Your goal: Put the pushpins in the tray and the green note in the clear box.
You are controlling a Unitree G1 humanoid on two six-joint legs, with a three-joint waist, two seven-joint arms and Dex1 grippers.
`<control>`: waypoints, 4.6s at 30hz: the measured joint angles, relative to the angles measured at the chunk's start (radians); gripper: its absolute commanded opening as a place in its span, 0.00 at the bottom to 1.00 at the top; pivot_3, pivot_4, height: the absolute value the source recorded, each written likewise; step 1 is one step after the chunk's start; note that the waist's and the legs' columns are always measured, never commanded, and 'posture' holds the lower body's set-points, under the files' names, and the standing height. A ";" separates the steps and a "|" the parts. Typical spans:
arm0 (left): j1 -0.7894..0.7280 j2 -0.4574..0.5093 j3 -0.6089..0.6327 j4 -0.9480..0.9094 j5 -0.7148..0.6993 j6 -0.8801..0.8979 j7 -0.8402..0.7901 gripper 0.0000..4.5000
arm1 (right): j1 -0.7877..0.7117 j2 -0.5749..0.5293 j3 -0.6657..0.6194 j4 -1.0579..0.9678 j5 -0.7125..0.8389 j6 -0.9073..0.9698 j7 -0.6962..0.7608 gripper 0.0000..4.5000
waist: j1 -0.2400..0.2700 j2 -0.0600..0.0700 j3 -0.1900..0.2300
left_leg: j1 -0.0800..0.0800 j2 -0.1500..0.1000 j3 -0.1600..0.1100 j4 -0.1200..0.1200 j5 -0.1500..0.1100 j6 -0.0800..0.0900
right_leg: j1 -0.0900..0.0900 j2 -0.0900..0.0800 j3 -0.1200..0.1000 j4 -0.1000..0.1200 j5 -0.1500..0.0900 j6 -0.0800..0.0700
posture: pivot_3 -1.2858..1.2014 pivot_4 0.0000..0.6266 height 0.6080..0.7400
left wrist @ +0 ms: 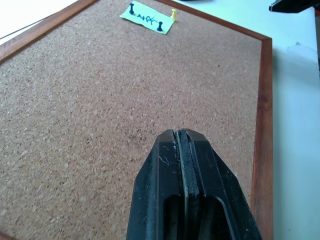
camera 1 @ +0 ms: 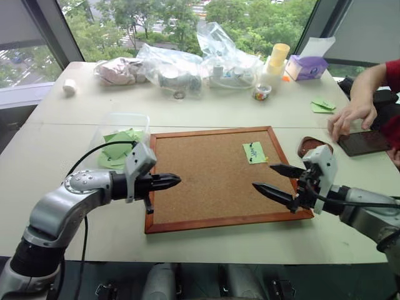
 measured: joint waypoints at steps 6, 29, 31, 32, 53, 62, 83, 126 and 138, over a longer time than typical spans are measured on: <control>-0.002 -0.011 0.000 0.006 -0.001 -0.001 0.015 0.01 | -0.013 0.001 0.024 0.024 -0.032 -0.010 0.016 1.00 | 0.000 0.000 0.000 | 0.000 0.000 0.000 0.000 0.001 -0.001 | 0.000 0.000 0.000 0.000 0.000 0.000 | 0.52 0.24 0.96; -0.166 -0.044 -0.100 0.089 0.063 -0.026 -0.014 0.01 | -0.161 0.050 0.117 0.176 -0.237 -0.111 -0.022 1.00 | -0.001 0.000 0.000 | 0.001 -0.004 0.001 0.000 0.001 -0.002 | 0.001 0.000 0.001 0.000 0.000 0.000 | 0.52 0.24 0.96; -0.184 -0.063 -0.174 0.125 0.105 -0.044 -0.030 0.01 | -0.231 0.080 0.148 0.257 -0.283 -0.142 -0.033 1.00 | -0.004 0.000 0.000 | 0.001 -0.004 0.001 0.000 0.001 -0.002 | 0.000 0.001 0.001 0.000 0.000 0.000 | 0.52 0.24 0.96; -0.184 -0.062 -0.205 0.144 0.131 -0.057 -0.042 0.01 | -0.258 0.093 0.164 0.297 -0.300 -0.154 -0.038 1.00 | -0.004 0.000 0.000 | 0.001 -0.003 0.001 0.000 0.001 -0.002 | 0.000 0.002 0.001 0.000 0.000 0.000 | 0.52 0.24 0.96; -0.194 -0.045 -0.316 0.234 0.350 -0.128 -0.101 0.01 | -0.594 0.271 0.306 0.926 -0.572 -0.425 0.028 1.00 | -0.001 0.001 0.000 | -0.001 -0.001 0.002 0.000 0.001 -0.002 | -0.001 0.000 0.001 0.000 0.000 0.000 | 0.52 0.24 0.96; -0.190 -0.051 -0.313 0.219 0.359 -0.110 -0.090 0.00 | -0.608 0.295 0.312 0.998 -0.608 -0.464 0.064 0.13 | -0.001 0.001 0.000 | 0.000 -0.001 0.002 0.000 0.001 -0.002 | -0.001 0.000 0.001 0.000 0.000 0.000 | 0.52 0.24 0.96; -0.187 -0.031 -0.343 0.197 0.414 -0.136 -0.124 0.00 | -0.614 0.334 0.171 0.974 -0.588 -0.561 -0.032 0.01 | -0.003 0.003 -0.001 | 0.001 -0.001 0.002 0.000 0.001 -0.002 | 0.000 0.000 0.001 0.001 0.000 0.000 | 0.52 0.24 0.96; -0.225 -0.100 -0.345 0.290 0.488 -0.239 -0.198 0.00 | -0.477 0.166 -0.005 1.035 -0.620 -0.434 -0.222 0.99 | 0.004 0.008 -0.004 | 0.004 -0.003 0.002 0.000 0.001 -0.001 | 0.005 -0.001 0.002 0.000 0.000 0.000 | 0.52 0.24 0.96; -0.225 -0.115 -0.345 0.292 0.504 -0.241 -0.198 0.00 | -0.485 0.197 -0.070 0.994 -0.469 -0.239 -0.187 0.99 | 0.003 0.008 -0.004 | 0.004 -0.003 0.002 0.000 0.001 -0.001 | 0.005 -0.001 0.002 0.000 0.000 0.000 | 0.52 0.24 0.96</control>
